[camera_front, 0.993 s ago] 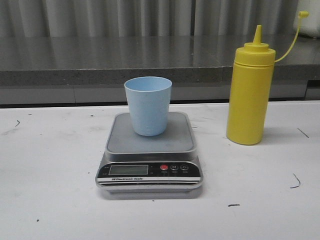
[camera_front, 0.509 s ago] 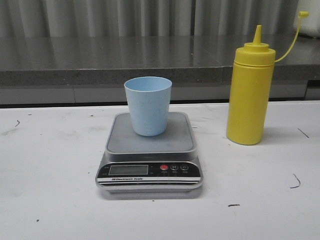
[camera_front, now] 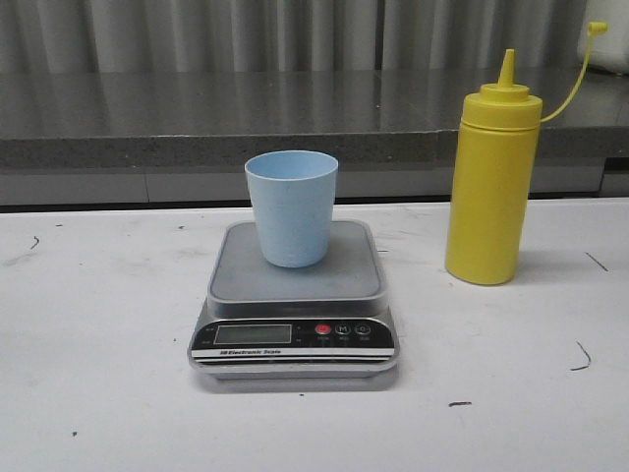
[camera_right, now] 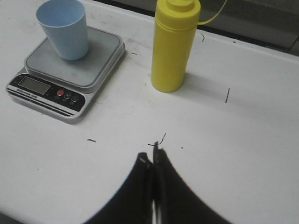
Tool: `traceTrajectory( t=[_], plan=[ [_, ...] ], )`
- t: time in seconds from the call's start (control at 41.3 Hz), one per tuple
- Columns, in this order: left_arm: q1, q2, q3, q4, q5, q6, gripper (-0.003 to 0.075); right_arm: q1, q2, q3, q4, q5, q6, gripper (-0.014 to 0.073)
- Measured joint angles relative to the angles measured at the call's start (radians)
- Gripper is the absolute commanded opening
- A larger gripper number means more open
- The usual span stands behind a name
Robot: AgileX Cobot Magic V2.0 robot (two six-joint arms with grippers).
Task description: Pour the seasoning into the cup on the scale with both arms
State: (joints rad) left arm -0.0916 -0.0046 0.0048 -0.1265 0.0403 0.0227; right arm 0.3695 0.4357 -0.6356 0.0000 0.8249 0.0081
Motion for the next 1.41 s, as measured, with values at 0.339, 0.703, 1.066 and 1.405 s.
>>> traceTrajectory(
  t=[0.339,0.703,1.066,1.405],
  plan=[
    [0.0,0.0,0.0,0.053,0.011,-0.023,-0.002,0.0,0.0,0.0,0.0,0.0,0.0,-0.0117],
    [0.0,0.0,0.0,0.062,0.011,-0.028,-0.002,0.0,0.0,0.0,0.0,0.0,0.0,-0.0117],
    [0.0,0.0,0.0,0.062,0.011,-0.028,-0.002,0.0,0.0,0.0,0.0,0.0,0.0,-0.0117],
    [0.0,0.0,0.0,0.062,0.011,-0.028,-0.002,-0.002,-0.015,0.012,-0.013,-0.01,0.0,-0.0117]
  ],
)
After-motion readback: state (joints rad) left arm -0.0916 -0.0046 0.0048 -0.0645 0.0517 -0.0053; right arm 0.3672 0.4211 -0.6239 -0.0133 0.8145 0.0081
